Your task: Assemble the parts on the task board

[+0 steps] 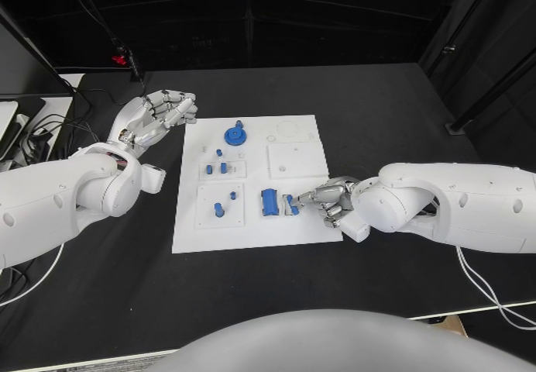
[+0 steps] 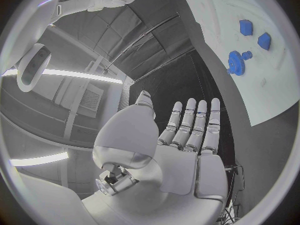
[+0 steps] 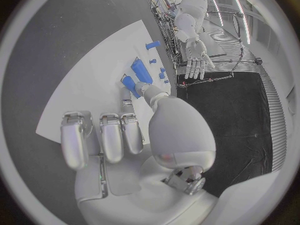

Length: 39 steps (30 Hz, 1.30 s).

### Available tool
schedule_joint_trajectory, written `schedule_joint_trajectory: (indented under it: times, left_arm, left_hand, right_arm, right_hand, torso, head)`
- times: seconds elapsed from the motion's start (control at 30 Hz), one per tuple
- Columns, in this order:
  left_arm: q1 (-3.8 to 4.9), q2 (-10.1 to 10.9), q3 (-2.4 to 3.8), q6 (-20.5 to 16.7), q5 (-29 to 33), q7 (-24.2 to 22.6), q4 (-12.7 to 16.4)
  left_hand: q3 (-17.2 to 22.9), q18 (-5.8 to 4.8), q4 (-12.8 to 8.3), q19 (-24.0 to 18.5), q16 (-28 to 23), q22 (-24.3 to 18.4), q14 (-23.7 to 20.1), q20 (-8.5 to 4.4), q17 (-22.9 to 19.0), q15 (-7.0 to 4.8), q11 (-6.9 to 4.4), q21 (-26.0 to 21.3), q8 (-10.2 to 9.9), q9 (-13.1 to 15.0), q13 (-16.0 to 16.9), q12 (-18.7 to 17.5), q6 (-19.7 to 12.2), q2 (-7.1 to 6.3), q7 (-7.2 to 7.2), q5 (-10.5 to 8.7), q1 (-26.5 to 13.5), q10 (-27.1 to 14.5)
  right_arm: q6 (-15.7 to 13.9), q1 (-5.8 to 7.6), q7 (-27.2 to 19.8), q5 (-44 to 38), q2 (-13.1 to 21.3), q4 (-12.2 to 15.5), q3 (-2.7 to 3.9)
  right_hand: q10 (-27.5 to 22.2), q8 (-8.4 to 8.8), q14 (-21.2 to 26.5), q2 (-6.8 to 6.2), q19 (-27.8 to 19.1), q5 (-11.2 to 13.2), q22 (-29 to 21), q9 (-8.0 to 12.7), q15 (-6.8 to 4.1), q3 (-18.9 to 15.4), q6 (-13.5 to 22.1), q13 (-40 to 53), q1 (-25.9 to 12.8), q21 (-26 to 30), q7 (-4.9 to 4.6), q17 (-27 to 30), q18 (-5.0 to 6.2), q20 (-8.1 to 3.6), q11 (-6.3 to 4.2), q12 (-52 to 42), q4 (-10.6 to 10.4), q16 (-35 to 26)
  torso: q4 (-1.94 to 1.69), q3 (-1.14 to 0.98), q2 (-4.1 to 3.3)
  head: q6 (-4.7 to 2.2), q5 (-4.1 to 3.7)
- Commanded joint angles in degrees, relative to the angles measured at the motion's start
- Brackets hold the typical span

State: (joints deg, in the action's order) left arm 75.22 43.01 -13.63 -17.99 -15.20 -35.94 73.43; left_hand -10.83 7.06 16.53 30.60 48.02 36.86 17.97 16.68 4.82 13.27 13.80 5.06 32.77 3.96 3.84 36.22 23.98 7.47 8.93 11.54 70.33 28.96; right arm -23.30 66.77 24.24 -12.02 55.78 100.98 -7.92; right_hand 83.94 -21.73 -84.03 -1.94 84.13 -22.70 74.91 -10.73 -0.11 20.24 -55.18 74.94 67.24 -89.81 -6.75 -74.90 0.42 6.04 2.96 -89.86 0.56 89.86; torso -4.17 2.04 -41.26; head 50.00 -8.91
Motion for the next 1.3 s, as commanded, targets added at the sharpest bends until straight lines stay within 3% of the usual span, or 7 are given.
schedule_joint_trajectory:
  times: [0.03, 0.77, 1.1, 1.3]
  left_arm:
    - [0.08, 0.0, 0.06, 0.4, 0.2, -0.3, 0.1]
    - [0.08, 0.0, 0.06, 0.4, 0.2, -0.3, 0.2]
    - [0.09, 0.0, 0.06, 0.4, 0.2, -0.3, 0.2]
    - [0.09, 0.0, 0.06, 0.4, 0.2, -0.3, 0.2]
  left_hand:
    - [-0.3, -0.24, 0.1, -0.1, 0.2, -0.1, 0.2, -0.12, -0.1, -0.01, 0.06, 0.4, 0.2, -0.1, -0.1, 0.2, -0.5, 0.62, 7.39, 0.25, 0.1, 0.4]
    - [-0.4, -0.23, 0.1, -0.1, 0.2, -0.1, 0.2, -0.12, -0.1, -0.02, 0.06, 0.4, 0.2, -0.1, -0.1, 0.3, -0.5, 0.66, 7.39, 0.26, 0.1, 0.4]
    - [-0.4, -0.23, 0.1, -0.1, 0.2, -0.1, 0.2, -0.12, -0.1, -0.02, 0.06, 0.4, 0.2, -0.1, -0.1, 0.3, -0.5, 0.66, 7.39, 0.26, 0.1, 0.4]
    - [-0.4, -0.23, 0.1, -0.1, 0.2, -0.1, 0.2, -0.12, -0.1, -0.02, 0.06, 0.4, 0.2, -0.1, -0.1, 0.3, -0.5, 0.66, 7.39, 0.26, 0.1, 0.4]
  right_arm:
    - [-0.5, 0.07, 1.4, -1.7, -0.3, 0.2, 0.01]
    - [-1.6, 0.07, 1.2, -3.3, -1.6, 0.1, 0.02]
    - [-2.2, 0.07, 2.3, -6.7, -1.8, 0.2, 0.02]
    - [-2.4, 0.07, 2.8, -7.8, -1.7, 0.2, 0.02]
  right_hand:
    - [6.1, 0.36, -6.0, 0.25, 5.9, 0.4, 15.1, 0.0, 0.06, -0.5, -0.3, 15.1, -0.3, -0.2, -0.01, -15.1, -0.42, 0.15, 0.01, -0.1, 0.0, 0.1]
    - [6.1, 0.83, -6.0, 0.39, 5.9, 0.9, 15.1, 0.0, 0.01, -1.3, -0.6, 15.1, -0.8, -0.2, 0.01, -15.1, -0.42, 0.12, 0.0, -0.1, -0.2, 0.1]
    - [6.1, 2.78, -6.0, -0.19, 5.9, 5.5, 15.1, 0.0, 0.09, -7.1, -1.3, 15.1, -5.3, -0.2, -0.18, -15.1, -0.42, 0.18, 0.12, -0.1, -4.1, 0.1]
    - [6.1, 3.17, -6.0, -0.09, 5.9, 5.5, 15.1, 0.0, 0.08, -8.2, -1.3, 15.1, -5.3, -0.2, -0.18, -15.1, -0.42, 0.18, 0.12, -0.1, -4.6, 0.1]
  torso:
    - [-0.01, 0.03, 0.01]
    - [-0.01, 0.02, 0.02]
    - [-0.01, 0.01, 0.02]
    - [0.0, 0.0, 0.0]
  head:
    - [0.0, 0.02]
    - [0.0, 0.03]
    - [0.0, 0.07]
    - [0.0, 0.03]
